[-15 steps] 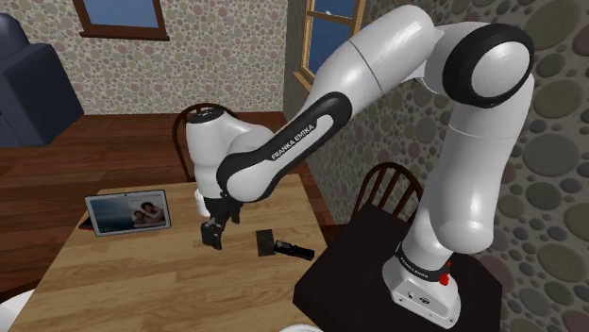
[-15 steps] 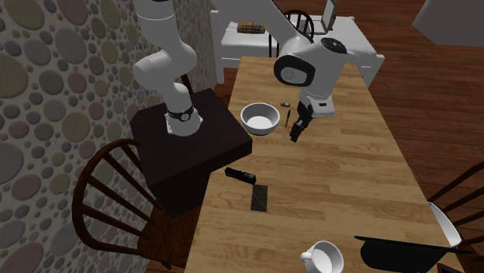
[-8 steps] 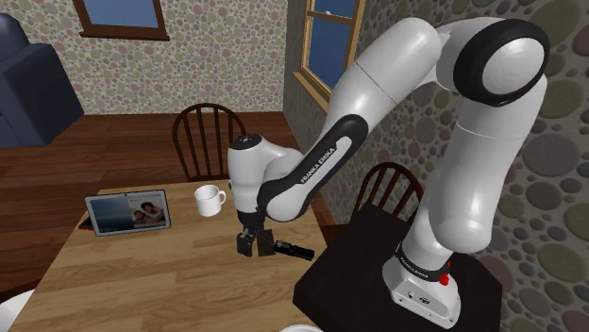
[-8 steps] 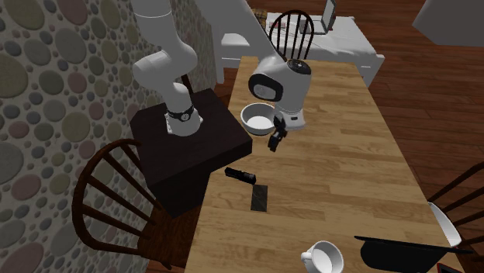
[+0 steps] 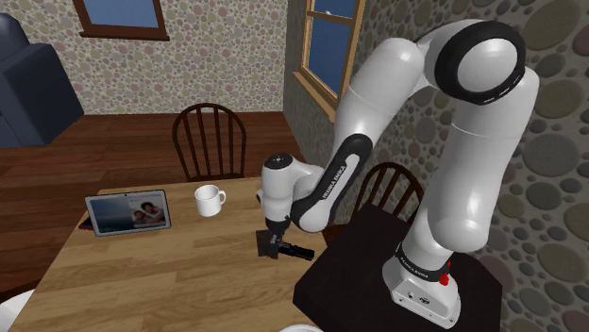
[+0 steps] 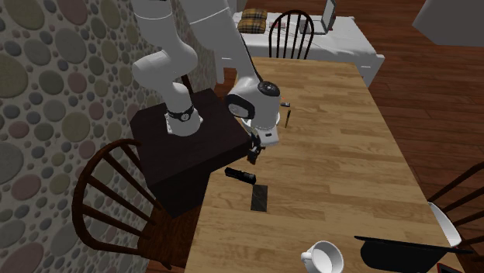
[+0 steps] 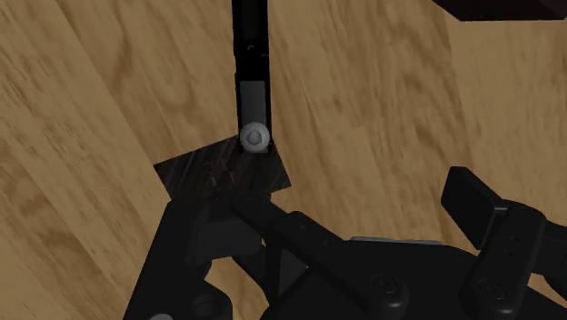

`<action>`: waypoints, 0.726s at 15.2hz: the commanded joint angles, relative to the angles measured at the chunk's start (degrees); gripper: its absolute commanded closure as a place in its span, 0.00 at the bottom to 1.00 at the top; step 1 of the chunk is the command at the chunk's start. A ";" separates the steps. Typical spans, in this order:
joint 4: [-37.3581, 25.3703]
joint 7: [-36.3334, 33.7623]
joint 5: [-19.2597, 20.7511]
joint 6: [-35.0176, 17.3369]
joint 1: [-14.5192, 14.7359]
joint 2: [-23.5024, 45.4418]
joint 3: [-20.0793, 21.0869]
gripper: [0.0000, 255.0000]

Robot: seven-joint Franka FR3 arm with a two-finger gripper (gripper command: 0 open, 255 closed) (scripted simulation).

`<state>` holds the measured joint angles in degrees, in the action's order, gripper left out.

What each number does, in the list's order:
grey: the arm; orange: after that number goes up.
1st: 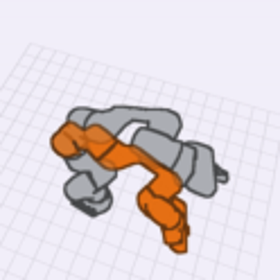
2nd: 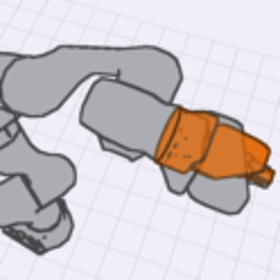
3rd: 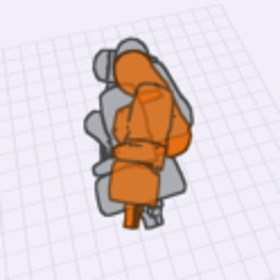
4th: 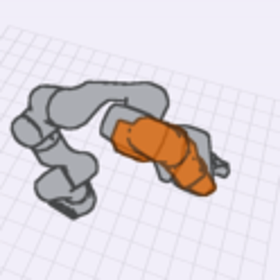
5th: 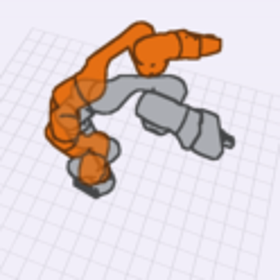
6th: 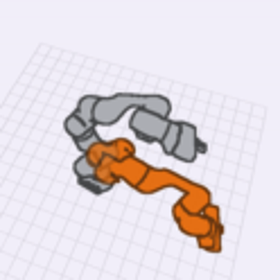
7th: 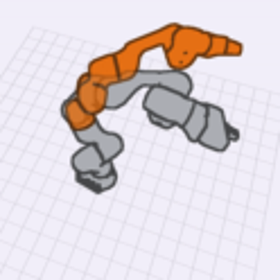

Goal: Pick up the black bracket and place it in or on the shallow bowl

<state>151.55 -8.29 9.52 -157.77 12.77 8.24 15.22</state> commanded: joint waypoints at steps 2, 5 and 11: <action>3.61 0.00 5.38 -6.20 -0.74 2.31 -3.28 0.00; 6.01 -1.60 13.05 -12.31 0.32 5.63 -9.32 0.00; 6.56 -4.58 22.91 -21.95 7.23 13.47 -22.52 0.00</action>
<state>158.40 -12.59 31.72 -178.60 19.09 20.49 -5.96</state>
